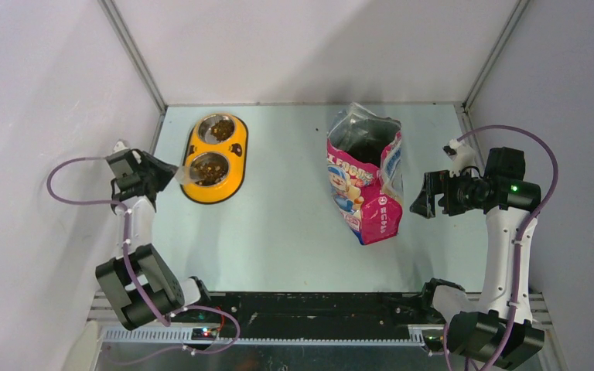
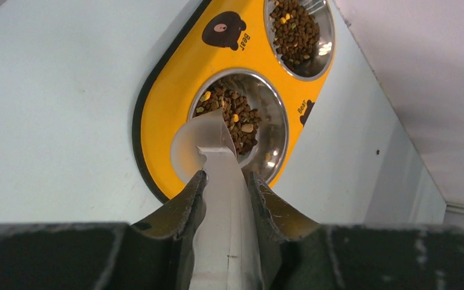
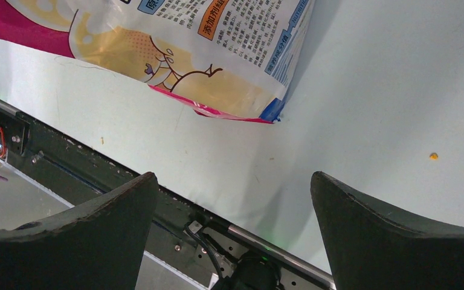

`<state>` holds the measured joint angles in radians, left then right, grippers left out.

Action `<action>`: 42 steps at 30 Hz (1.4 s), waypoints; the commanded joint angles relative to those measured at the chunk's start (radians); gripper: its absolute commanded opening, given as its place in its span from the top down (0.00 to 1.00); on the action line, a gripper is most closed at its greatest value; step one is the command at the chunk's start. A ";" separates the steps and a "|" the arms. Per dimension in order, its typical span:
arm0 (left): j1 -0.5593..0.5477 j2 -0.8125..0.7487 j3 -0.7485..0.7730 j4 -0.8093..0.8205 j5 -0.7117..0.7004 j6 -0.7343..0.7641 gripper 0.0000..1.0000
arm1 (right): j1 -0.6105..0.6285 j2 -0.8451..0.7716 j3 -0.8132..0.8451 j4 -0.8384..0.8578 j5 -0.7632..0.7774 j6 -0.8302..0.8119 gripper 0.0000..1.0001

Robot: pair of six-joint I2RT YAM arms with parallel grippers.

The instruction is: Serve the pet food

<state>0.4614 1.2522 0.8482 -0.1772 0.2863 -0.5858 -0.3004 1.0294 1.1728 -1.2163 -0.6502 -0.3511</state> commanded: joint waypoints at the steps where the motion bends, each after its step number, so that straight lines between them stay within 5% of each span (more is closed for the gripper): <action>1: -0.023 0.004 0.040 -0.004 -0.012 0.051 1.00 | -0.002 -0.017 0.003 0.027 -0.018 0.004 0.00; 17: -0.171 -0.052 0.176 -0.153 -0.126 0.279 1.00 | -0.002 -0.045 0.005 0.052 -0.015 0.047 0.00; 33: -0.242 -0.227 0.296 -0.400 0.028 0.486 1.00 | -0.012 -0.122 -0.020 0.131 0.052 0.177 0.00; 42: -0.593 -0.178 0.729 -0.509 0.224 0.505 1.00 | -0.020 -0.099 -0.020 0.184 -0.022 0.235 0.00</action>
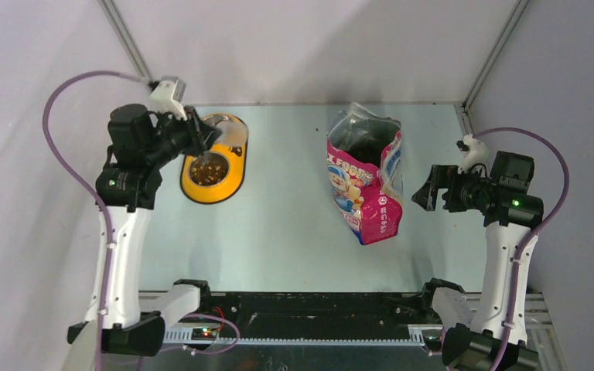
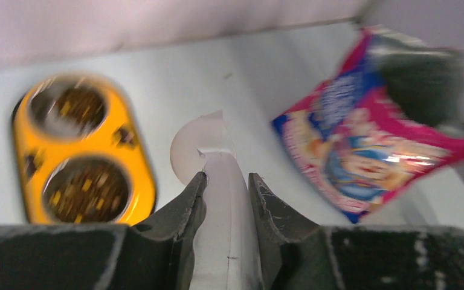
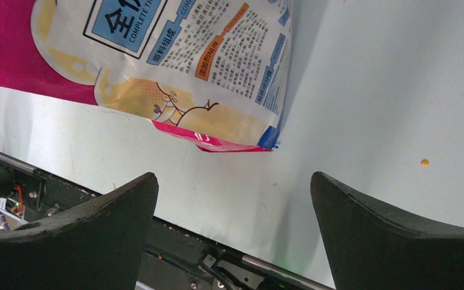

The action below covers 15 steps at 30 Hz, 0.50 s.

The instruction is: Serve the pet food

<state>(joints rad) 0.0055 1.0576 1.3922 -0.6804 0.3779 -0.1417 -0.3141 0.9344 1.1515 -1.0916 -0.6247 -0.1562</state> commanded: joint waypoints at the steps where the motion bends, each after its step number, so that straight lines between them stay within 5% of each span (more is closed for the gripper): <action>1: -0.170 0.028 0.216 -0.011 0.130 0.082 1.00 | -0.006 -0.005 0.001 0.058 -0.057 0.038 0.00; 7: -0.450 0.199 0.470 -0.051 0.112 0.222 1.00 | -0.006 -0.017 -0.010 0.044 -0.058 0.008 0.00; 15: -0.612 0.365 0.611 0.124 0.075 0.284 1.00 | -0.006 -0.046 -0.070 0.063 -0.051 -0.001 0.00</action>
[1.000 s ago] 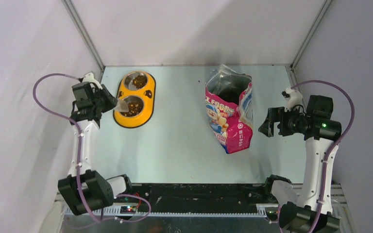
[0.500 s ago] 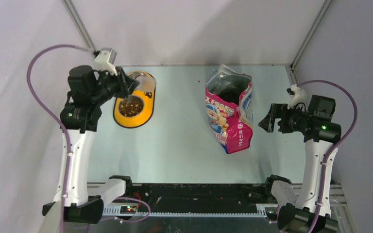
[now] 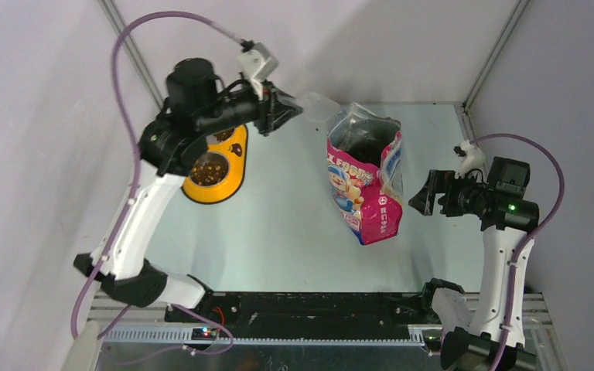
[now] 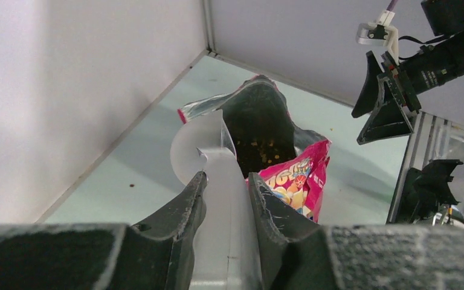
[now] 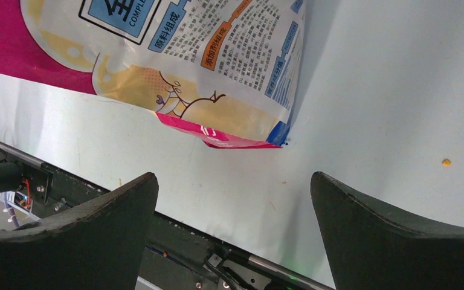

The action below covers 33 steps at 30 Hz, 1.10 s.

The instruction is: Serve the pet food

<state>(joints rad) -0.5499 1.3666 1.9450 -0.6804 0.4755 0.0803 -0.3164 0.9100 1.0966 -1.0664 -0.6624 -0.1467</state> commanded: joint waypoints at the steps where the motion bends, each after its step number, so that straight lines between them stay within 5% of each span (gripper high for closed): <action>1: -0.067 0.072 0.074 0.132 -0.030 0.063 1.00 | -0.004 -0.023 -0.017 0.041 -0.011 -0.011 0.00; 9: -0.205 0.465 0.513 -0.227 -0.245 -0.031 1.00 | -0.004 -0.028 -0.020 0.071 -0.005 -0.027 0.00; 26: -0.389 0.828 0.532 -0.278 -0.669 -0.088 1.00 | -0.001 -0.010 -0.035 0.049 -0.040 -0.081 0.00; 33: -0.395 0.853 0.511 -0.285 -0.750 -0.083 1.00 | 0.009 -0.017 -0.041 0.032 -0.055 -0.077 0.00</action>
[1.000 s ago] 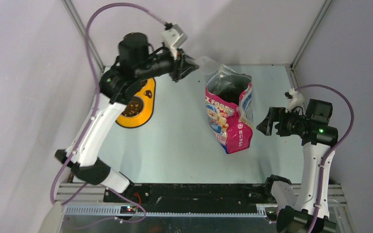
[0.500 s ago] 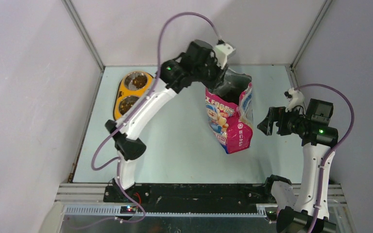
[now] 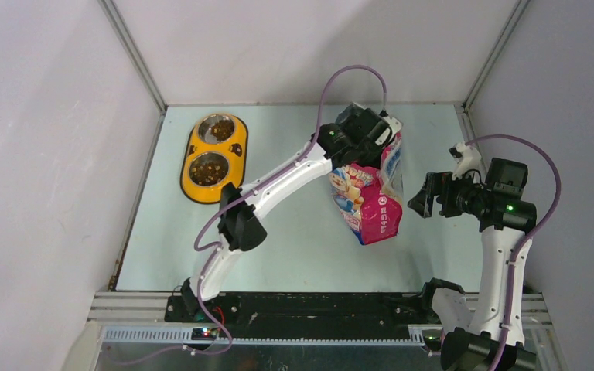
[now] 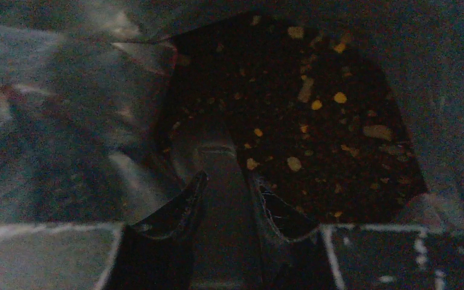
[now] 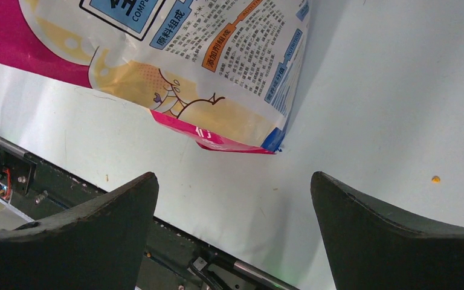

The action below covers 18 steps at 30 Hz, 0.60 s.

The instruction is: Serve the pet food

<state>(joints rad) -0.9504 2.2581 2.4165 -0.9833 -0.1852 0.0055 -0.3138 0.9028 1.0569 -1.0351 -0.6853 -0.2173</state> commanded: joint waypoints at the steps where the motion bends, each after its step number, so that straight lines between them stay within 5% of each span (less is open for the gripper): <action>1: 0.006 -0.060 0.032 0.022 -0.083 -0.009 1.00 | 0.007 -0.011 -0.001 -0.001 -0.033 -0.005 0.00; 9: 0.010 -0.167 -0.062 0.129 -0.135 0.026 1.00 | 0.013 -0.022 -0.015 0.026 -0.037 0.015 0.00; 18: 0.010 -0.068 -0.073 0.099 -0.155 0.021 1.00 | 0.015 -0.037 -0.018 0.028 -0.021 0.017 0.00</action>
<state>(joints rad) -0.9470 2.1735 2.3524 -0.9215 -0.2913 0.0086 -0.3023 0.8860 1.0420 -1.0302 -0.7002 -0.2092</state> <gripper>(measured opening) 0.307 0.994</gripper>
